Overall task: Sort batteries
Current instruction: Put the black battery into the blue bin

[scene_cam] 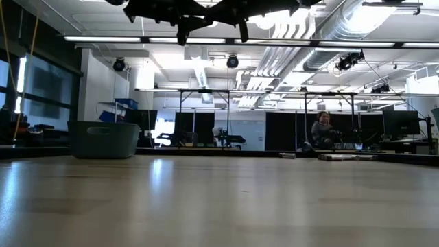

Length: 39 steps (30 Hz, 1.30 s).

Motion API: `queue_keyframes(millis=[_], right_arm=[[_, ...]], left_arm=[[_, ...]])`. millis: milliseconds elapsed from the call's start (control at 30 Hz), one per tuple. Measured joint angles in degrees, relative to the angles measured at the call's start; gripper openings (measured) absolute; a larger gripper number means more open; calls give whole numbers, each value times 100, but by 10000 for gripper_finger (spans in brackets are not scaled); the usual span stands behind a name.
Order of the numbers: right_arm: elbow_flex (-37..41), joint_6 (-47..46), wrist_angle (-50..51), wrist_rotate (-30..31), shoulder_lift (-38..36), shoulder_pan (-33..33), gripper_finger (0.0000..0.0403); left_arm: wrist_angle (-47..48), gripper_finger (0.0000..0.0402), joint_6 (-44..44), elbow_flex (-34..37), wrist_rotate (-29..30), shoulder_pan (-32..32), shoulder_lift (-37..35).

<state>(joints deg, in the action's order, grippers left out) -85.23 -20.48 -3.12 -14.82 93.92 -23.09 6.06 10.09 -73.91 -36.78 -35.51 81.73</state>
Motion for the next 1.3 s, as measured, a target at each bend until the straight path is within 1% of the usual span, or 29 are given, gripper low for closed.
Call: queue_keyframes(millis=[167, 300, 367, 433, 500, 600, 700, 800, 900, 1000, 1133, 1233, 1300], right_arm=[[0, -4, 59, -127, -1, 0, 16], [-2, -1, 93, -143, -4, 3, 31], [-4, -19, 94, -85, -4, 5, 50], [-4, -82, 148, 22, -3, -14, 77], [0, -156, 180, 154, 0, -93, 104], [2, -172, 162, 286, -45, -274, 136], [0, -182, 147, 302, -80, -470, 151], [0, -161, 168, 203, -71, -624, 154], [0, -157, 188, 101, -71, -738, 155], [0, -156, 254, -253, -84, -851, 155], [2, -33, 486, -732, -182, -936, 156], [2, 202, 817, -918, -268, -949, 156], [2, 379, 1073, -919, -350, -955, 156]], left_arm=[[26, 44, 28, 0, 2, -4, 2], [40, 39, -30, 0, 171, -2, -12], [60, 39, -16, 0, 202, 0, -22], [304, 39, 3, -2, 370, -3, -50], [826, 39, -119, -2, 755, -13, -113], [1958, 39, -266, -7, 1568, -54, -217], [3198, 39, -243, -7, 2193, -262, -310], [4350, 39, -159, 40, 2511, -652, -328], [5025, 39, 190, 417, 2628, -1081, -380], [5402, 39, 709, 1124, 2694, -1443, -514], [5297, 39, 1246, 1960, 2551, -1576, -593], [5144, 39, 1580, 2258, 2535, -1578, -510], [5025, 39, 1809, 2351, 2561, -1580, -418]])
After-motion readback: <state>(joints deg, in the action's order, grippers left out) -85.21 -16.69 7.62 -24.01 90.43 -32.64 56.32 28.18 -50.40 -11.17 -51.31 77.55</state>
